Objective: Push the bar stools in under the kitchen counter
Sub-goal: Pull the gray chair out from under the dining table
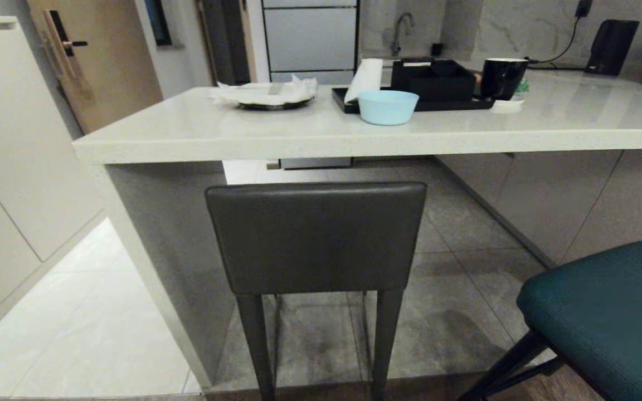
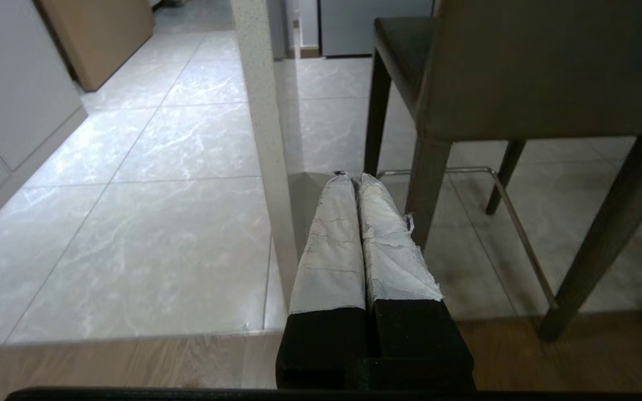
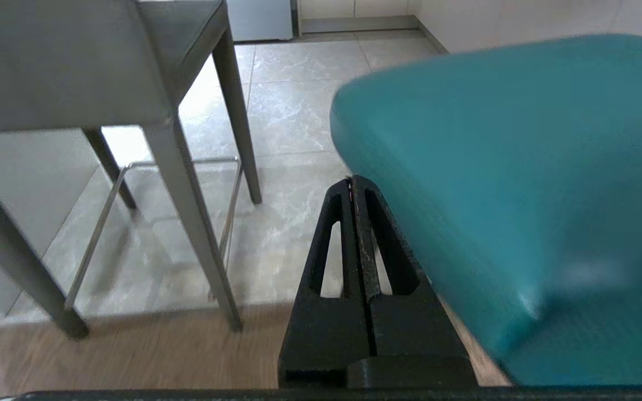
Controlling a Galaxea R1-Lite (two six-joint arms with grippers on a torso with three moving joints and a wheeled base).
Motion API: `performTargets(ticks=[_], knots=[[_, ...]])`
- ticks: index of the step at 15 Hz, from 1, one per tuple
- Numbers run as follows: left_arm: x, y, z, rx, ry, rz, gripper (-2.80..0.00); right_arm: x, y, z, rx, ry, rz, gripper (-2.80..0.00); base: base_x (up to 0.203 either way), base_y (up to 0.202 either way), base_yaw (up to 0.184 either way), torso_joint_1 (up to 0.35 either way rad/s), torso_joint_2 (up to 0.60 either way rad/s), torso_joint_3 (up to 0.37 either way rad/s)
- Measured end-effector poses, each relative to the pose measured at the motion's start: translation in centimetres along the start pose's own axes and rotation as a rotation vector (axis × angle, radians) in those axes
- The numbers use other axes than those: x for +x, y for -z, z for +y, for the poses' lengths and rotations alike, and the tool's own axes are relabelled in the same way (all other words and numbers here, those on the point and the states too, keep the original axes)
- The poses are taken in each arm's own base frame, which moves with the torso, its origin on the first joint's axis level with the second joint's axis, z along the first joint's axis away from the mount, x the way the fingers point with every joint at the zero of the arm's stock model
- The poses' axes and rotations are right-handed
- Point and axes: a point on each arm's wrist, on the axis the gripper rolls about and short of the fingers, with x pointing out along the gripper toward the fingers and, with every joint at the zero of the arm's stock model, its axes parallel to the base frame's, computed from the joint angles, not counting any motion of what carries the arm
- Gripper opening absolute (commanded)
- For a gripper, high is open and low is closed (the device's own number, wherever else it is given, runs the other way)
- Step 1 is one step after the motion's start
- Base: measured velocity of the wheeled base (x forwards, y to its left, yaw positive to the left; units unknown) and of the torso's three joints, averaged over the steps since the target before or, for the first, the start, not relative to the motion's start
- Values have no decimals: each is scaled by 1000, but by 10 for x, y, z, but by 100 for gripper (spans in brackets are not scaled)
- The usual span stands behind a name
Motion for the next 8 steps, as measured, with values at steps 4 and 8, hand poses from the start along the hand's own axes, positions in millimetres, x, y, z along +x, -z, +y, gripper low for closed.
performTargets(ticks=[4,8], knots=[[0,0,0,0,0,0,-280,0,0,0,0,0,0,-280,195,0,1,6,1,1],[0,0,0,0,0,0,-280,0,0,0,1,0,0,-280,190,0,1,2,1,-1]])
